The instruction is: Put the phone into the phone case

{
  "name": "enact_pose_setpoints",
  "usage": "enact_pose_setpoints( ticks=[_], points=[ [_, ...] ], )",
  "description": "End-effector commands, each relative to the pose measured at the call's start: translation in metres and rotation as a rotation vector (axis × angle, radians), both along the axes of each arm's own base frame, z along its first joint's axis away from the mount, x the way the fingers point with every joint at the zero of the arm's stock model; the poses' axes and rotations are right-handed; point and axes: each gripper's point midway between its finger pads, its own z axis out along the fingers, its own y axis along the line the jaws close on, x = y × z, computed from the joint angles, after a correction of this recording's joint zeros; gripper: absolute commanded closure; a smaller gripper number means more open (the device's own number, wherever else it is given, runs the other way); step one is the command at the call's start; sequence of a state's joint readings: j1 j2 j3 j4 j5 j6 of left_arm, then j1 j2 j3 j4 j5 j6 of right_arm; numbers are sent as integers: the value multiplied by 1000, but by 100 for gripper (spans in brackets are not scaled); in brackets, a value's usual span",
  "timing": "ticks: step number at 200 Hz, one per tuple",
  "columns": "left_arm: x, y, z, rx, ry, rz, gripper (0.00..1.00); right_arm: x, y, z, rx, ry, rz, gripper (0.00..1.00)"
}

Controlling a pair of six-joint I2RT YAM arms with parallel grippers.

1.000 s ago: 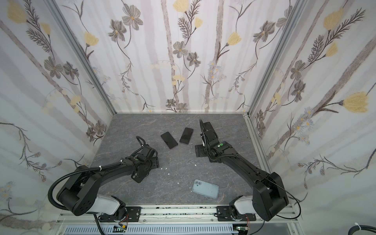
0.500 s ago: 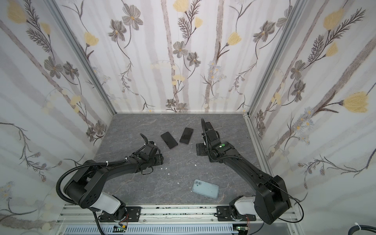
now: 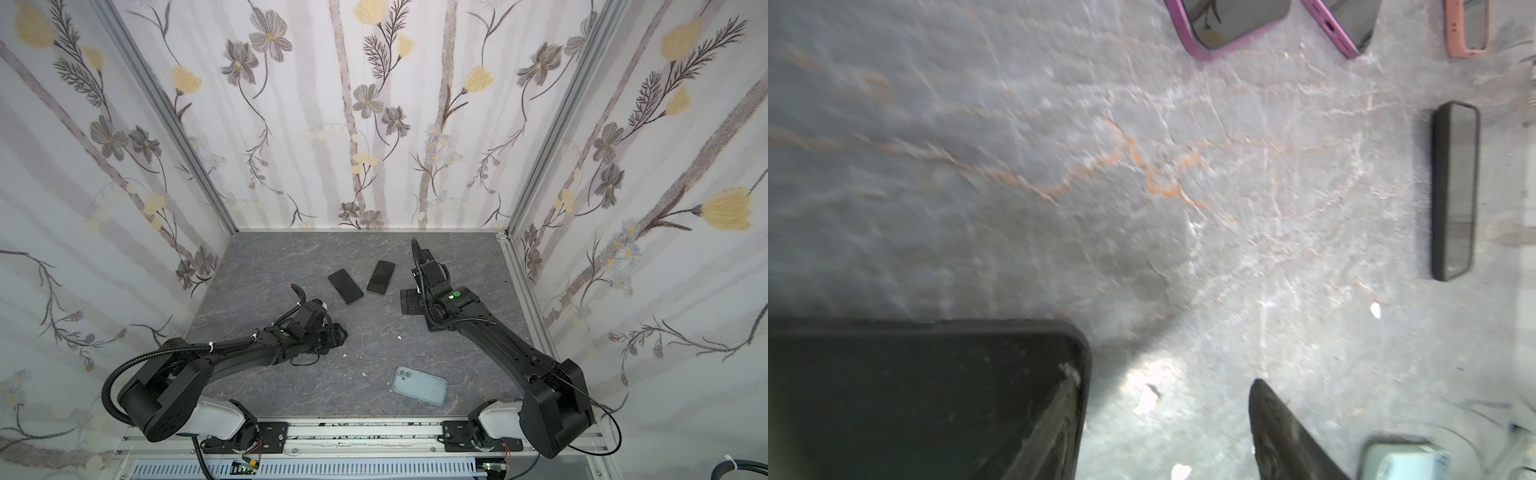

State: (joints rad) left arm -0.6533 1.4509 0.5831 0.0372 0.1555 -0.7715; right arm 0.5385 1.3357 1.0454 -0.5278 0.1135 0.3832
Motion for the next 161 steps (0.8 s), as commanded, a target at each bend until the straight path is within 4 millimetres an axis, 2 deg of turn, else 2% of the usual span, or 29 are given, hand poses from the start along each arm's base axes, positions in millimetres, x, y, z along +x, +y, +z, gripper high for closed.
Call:
enact_pose_setpoints(
  ticks=[1, 90, 135, 161],
  points=[
    [-10, -12, 2, -93, 74, 36, 33, -3, -3, -1, 0, 12, -18, 14],
    [-16, -46, 5, -244, 111, 72, 33, -7, -7, 4, 7, 2, -31, 14],
    [-8, -63, 14, -308, 89, 102, 33, -4, -4, 0, 23, 15, -49, 13],
    [-7, -70, 11, -340, 104, 107, 33, 1, 0, -2, 33, 34, -63, 13]
  ],
)
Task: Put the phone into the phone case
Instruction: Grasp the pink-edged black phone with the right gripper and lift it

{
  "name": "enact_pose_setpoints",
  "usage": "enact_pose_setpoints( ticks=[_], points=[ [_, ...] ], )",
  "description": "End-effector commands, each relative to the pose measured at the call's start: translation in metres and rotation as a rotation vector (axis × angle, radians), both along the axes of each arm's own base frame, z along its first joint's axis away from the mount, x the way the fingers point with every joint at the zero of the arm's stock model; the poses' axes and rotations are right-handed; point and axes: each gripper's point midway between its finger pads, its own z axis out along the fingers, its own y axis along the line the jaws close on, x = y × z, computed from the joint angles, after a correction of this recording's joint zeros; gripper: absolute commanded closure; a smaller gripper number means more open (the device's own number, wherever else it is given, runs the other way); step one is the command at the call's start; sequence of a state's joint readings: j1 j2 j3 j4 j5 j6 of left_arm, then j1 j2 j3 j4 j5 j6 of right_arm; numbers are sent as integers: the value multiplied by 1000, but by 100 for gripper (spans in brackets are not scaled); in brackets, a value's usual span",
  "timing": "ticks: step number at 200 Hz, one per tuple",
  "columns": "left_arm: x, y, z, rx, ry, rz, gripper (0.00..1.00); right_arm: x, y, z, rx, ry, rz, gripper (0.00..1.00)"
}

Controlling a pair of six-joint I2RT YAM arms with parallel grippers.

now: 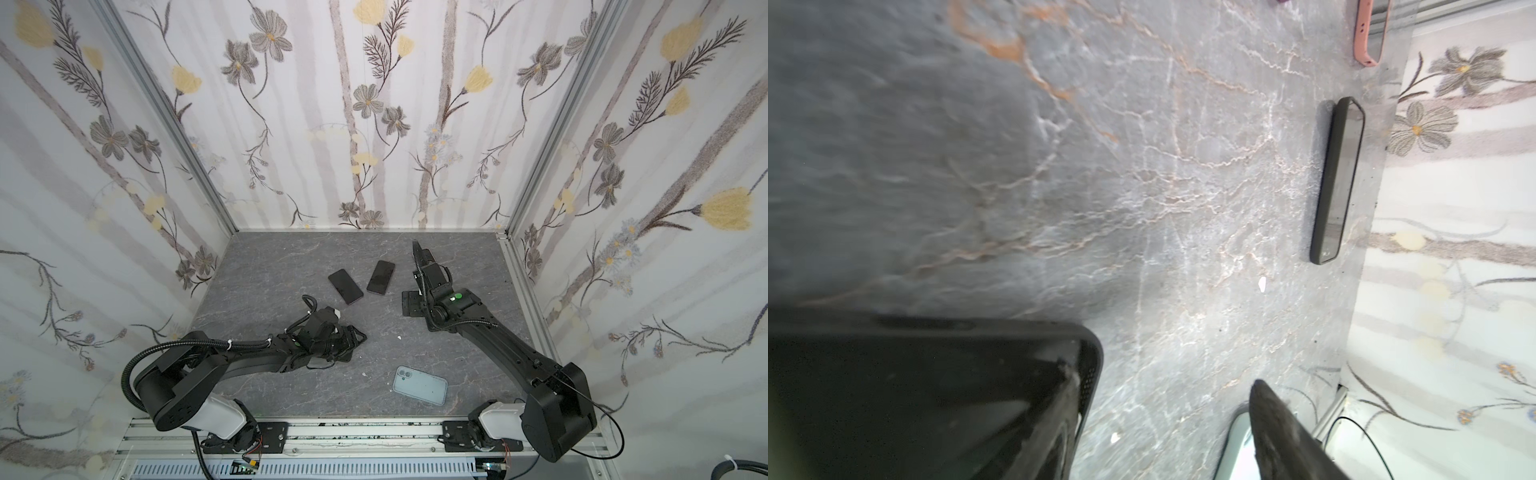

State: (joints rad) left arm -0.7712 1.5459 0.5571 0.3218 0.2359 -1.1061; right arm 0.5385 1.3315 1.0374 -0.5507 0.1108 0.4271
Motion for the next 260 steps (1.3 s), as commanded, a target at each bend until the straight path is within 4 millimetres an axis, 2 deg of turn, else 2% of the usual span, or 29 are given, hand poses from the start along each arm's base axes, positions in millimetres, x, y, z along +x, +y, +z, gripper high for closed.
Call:
enact_pose_setpoints(
  ticks=[1, 24, 46, 88, 105, 110, 125, 129, 133, 152, 174, 193, 223, 260],
  points=[
    [7, -8, 4, -56, 6, 34, 33, 7, 3, 4, 20, 1, -32, 13],
    [9, -12, 8, -82, 5, 40, 33, 12, 8, 5, 34, 13, -41, 13],
    [12, -11, 20, -97, -30, 48, 32, 19, 14, 9, 62, 18, -70, 12],
    [23, 6, 50, -34, -155, 57, 30, 40, 23, 2, 81, 45, -175, 14],
    [33, 22, 66, 45, -248, 63, 29, 51, 33, 0, 81, 46, -209, 14],
    [36, 28, 72, 71, -279, 68, 28, 55, 37, -9, 60, 59, -213, 14],
    [47, 47, 91, 153, -369, 86, 28, 68, 48, -14, 35, 45, -229, 14],
    [49, 54, 90, 188, -379, 89, 27, 71, 52, -15, 28, 40, -227, 13],
    [52, 60, 103, 197, -414, 100, 27, 75, 57, -17, 23, 38, -225, 13],
    [61, 87, 132, 278, -514, 127, 26, 94, 76, -26, -7, 32, -221, 12],
    [64, 112, 164, 366, -642, 139, 26, 118, 98, -40, -28, 24, -219, 11],
    [63, 127, 181, 466, -725, 122, 25, 138, 112, -54, -37, 19, -225, 10],
    [62, 136, 190, 606, -804, 41, 24, 163, 117, -72, -80, -6, -260, 8],
    [60, 137, 185, 682, -847, -38, 21, 183, 122, -103, -110, 4, -264, 6]
  ],
)
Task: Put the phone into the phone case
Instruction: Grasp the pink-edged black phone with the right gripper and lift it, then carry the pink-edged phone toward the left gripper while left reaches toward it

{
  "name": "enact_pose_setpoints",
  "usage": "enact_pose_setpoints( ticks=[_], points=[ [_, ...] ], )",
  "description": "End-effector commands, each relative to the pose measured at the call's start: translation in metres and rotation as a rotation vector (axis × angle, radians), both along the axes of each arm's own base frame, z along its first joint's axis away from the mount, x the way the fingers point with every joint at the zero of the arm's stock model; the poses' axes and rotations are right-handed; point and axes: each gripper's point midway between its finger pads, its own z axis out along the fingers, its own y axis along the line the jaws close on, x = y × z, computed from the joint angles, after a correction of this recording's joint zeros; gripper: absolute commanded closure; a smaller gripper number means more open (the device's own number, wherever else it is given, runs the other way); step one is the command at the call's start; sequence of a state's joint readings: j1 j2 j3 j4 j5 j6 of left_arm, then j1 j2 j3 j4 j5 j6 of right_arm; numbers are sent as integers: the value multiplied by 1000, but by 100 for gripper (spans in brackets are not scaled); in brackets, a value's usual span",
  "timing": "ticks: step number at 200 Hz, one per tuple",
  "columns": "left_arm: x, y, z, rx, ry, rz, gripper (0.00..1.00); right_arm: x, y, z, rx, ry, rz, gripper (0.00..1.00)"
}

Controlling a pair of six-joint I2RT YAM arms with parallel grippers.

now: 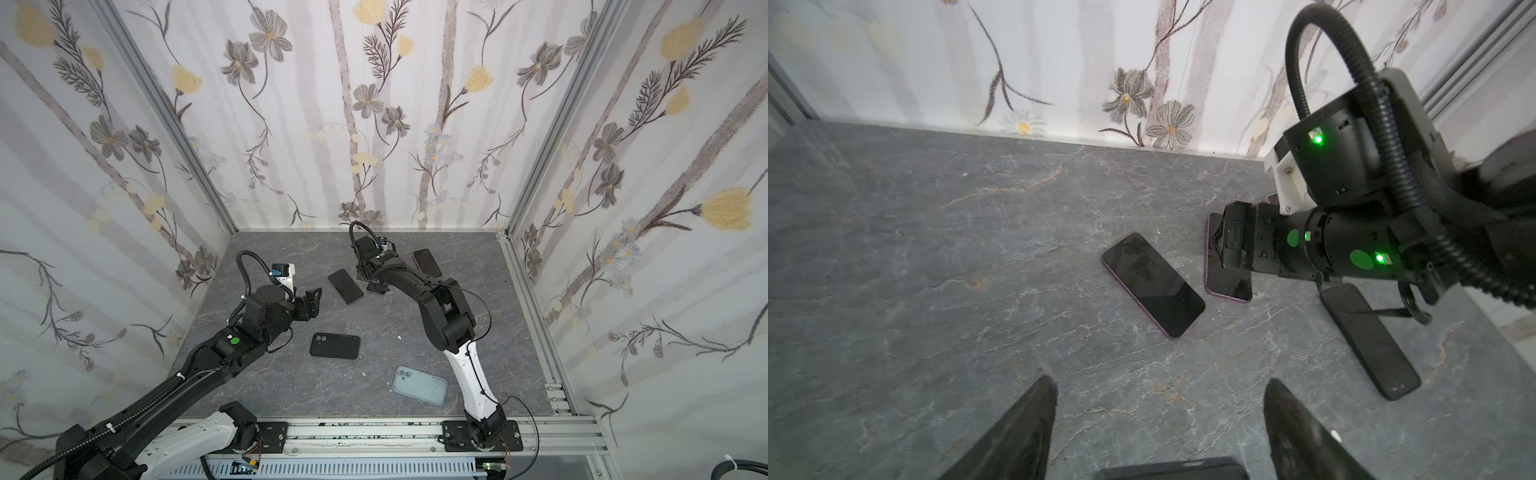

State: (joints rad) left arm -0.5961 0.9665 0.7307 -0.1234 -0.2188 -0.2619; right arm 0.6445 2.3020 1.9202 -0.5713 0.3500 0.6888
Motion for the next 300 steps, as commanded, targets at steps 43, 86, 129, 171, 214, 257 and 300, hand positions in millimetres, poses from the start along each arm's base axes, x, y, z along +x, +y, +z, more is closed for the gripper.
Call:
enact_pose_setpoints(
  ticks=[43, 86, 129, 171, 214, 257, 300],
  points=[
    [-1, 16, -19, 198, -31, 4, 15, 20, -11, -43, -87, 33, -38, 7],
    [-1, 20, -18, 213, -45, 19, 14, 16, -21, -55, -89, 90, -35, 14],
    [-1, 17, -16, 192, -43, 7, 14, 3, -21, -59, -75, 169, 4, 23],
    [-1, 15, -13, 169, -33, 9, 14, -23, -24, -63, -88, 249, 54, 25],
    [1, 11, -21, 150, 3, 8, 15, -55, -27, -91, -66, 316, 133, 30],
    [4, 10, -24, 144, 35, 22, 15, -72, -40, -86, -97, 330, 155, 36],
    [5, 9, -18, 117, 57, 35, 15, -102, -43, -78, -78, 330, 225, 47]
  ],
)
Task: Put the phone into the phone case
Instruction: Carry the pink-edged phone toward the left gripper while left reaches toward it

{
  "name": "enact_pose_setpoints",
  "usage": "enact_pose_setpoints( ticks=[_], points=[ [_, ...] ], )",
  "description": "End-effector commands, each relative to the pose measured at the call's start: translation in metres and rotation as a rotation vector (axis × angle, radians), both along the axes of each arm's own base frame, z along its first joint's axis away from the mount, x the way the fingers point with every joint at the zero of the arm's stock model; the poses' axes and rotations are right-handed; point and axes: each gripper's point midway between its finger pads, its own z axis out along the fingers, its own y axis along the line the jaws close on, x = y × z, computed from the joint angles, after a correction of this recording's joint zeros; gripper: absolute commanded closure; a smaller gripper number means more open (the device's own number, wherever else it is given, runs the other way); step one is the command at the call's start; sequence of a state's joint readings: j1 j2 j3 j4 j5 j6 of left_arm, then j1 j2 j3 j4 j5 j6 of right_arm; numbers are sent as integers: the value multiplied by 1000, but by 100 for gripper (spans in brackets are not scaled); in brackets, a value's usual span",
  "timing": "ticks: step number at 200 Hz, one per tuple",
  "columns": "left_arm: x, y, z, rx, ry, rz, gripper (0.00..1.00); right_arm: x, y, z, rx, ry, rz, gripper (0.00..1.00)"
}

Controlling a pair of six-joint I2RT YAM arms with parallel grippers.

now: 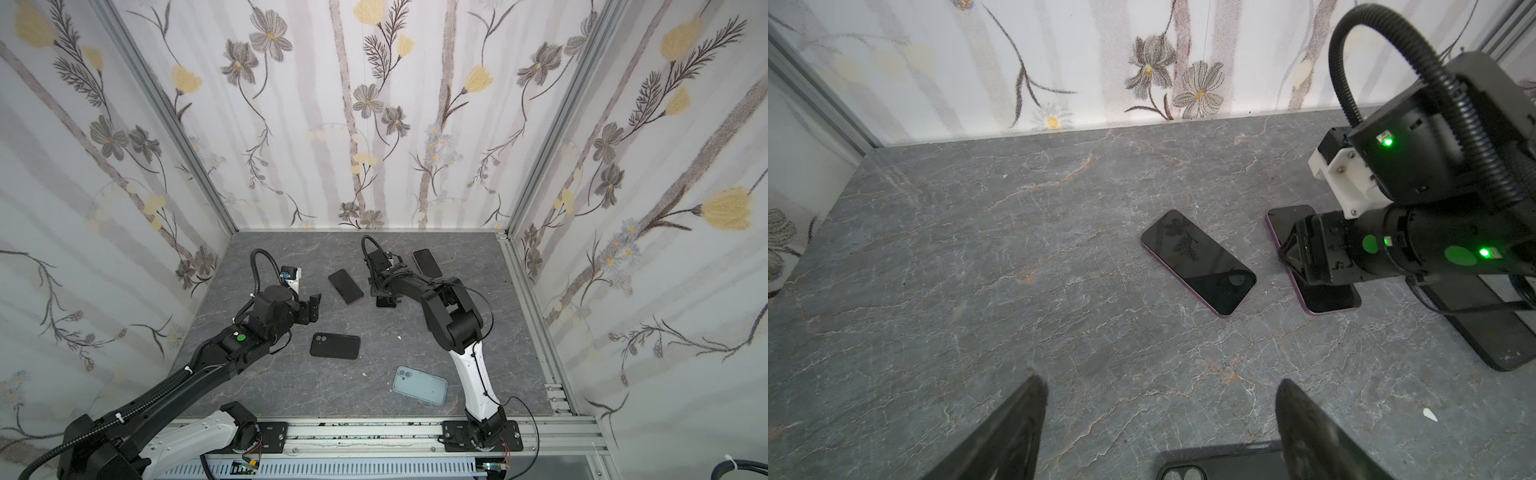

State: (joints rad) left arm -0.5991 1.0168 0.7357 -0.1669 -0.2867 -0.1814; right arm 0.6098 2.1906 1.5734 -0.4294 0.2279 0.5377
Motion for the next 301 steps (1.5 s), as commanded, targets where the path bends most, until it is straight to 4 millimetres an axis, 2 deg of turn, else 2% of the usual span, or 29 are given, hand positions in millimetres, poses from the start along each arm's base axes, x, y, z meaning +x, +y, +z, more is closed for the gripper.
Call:
enact_pose_setpoints(
  ticks=[1, 20, 40, 109, 169, 215, 301],
  points=[
    [0, 0, 4, -29, 20, 17, 15, -56, -11, -24, -40, 196, 74, 47],
    [0, -4, 1, -47, 46, 13, 16, -71, -10, -22, -20, 191, 102, 50],
    [0, -9, -4, -80, 76, 9, 16, -81, -5, -16, 31, 183, 135, 62],
    [0, -20, -16, -201, 197, 20, 18, -89, 6, 18, 17, 74, 261, 66],
    [23, -22, -6, -231, 186, 1, 18, -91, 19, 47, 3, -5, 425, 66],
    [42, -31, 0, -231, 166, -64, 19, -99, 34, 84, 51, -96, 521, 66],
    [38, -55, 30, -397, 203, -197, 22, -105, 28, 142, 41, -238, 581, 66]
  ],
)
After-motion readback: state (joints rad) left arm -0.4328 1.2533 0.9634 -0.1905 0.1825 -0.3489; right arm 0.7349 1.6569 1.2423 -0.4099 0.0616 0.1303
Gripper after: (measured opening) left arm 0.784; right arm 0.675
